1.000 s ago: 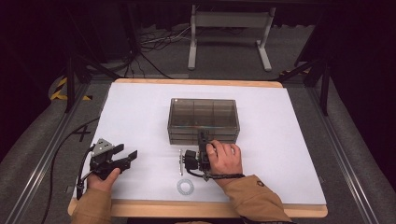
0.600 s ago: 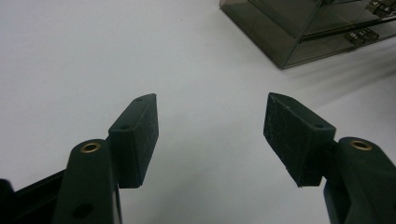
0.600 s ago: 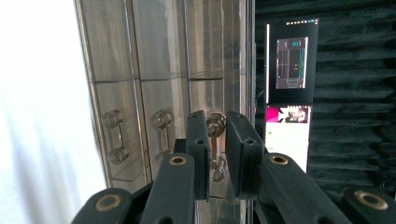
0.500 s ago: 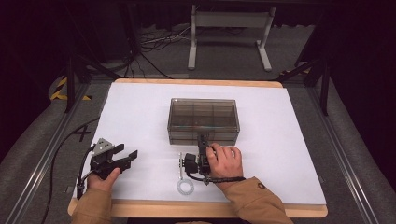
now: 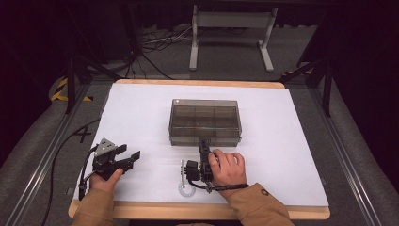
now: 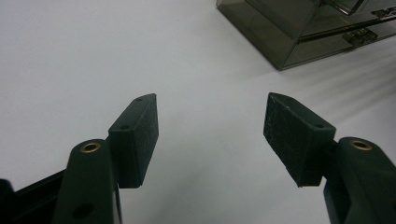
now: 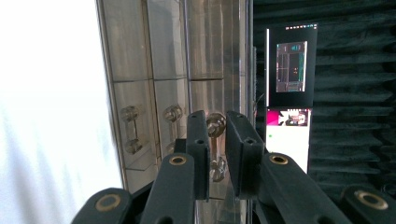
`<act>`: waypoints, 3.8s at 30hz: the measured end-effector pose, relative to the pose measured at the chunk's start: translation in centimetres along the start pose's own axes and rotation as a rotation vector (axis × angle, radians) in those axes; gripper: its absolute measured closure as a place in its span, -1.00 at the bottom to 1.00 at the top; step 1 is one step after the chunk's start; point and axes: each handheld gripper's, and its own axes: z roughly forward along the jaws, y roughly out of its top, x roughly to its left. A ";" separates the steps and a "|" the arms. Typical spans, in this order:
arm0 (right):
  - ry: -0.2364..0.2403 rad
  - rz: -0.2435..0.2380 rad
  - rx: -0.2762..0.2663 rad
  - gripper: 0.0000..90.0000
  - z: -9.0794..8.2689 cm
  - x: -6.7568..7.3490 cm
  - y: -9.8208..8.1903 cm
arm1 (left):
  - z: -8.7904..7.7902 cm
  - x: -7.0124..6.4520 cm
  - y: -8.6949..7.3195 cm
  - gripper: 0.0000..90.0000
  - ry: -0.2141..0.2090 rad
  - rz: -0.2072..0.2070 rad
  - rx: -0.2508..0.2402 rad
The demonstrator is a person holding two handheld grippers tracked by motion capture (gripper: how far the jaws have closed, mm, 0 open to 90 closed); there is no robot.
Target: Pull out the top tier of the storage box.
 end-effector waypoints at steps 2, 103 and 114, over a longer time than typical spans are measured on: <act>-0.004 -0.001 -0.004 0.79 -0.1 0.0 0.0 | 0.0 0.0 0.0 -0.19 0.001 0.000 -0.001; 0.763 0.875 -0.527 0.52 0.7 -7.8 -12.5 | 1.4 -0.3 0.9 -0.19 -0.029 0.005 0.005; 0.830 0.798 -0.465 0.65 1.6 -9.5 -12.7 | 1.4 -0.4 0.9 -0.19 -0.028 0.005 0.006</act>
